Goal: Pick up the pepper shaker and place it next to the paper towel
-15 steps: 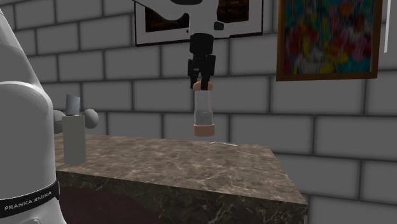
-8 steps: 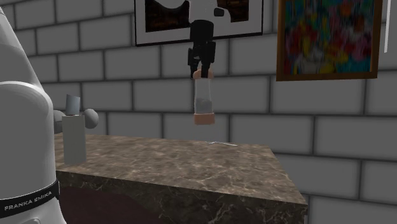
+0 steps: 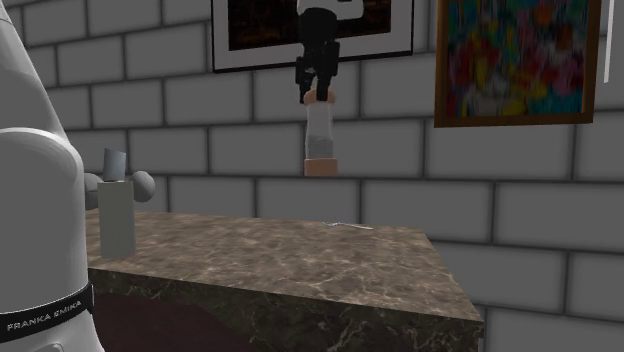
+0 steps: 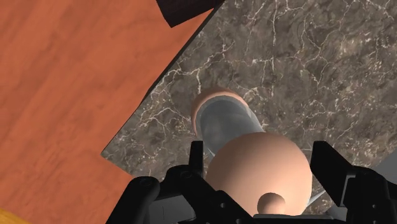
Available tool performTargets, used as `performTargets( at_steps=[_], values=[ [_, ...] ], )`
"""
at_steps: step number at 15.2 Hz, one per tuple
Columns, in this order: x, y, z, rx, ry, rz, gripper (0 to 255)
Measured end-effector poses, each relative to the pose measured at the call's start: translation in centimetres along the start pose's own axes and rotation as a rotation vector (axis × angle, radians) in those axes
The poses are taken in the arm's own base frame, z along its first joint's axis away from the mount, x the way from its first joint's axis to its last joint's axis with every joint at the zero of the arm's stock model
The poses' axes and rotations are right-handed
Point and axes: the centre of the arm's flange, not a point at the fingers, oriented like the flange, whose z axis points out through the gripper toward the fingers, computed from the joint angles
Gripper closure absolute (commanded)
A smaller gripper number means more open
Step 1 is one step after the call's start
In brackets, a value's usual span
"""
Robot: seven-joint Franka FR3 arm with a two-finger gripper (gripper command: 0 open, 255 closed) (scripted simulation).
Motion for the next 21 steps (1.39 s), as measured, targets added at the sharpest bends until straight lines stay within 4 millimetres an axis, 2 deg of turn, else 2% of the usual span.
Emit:
performTargets(
  at_steps=[9, 11, 16, 19, 21],
  values=[
    [-0.4, -0.9, -4.1, 0.000, 0.000, 0.000, 255],
    [-1.6, -2.4, -4.2, 0.001, -0.001, -0.001, 255],
    [-5.8, -8.2, -3.8, 0.000, -0.001, -0.002, 255],
    [-7.5, -11.0, -3.1, 0.001, -0.001, -0.002, 255],
    [-9.5, -13.5, -2.8, 0.000, -0.001, -0.002, 255]
  ],
)
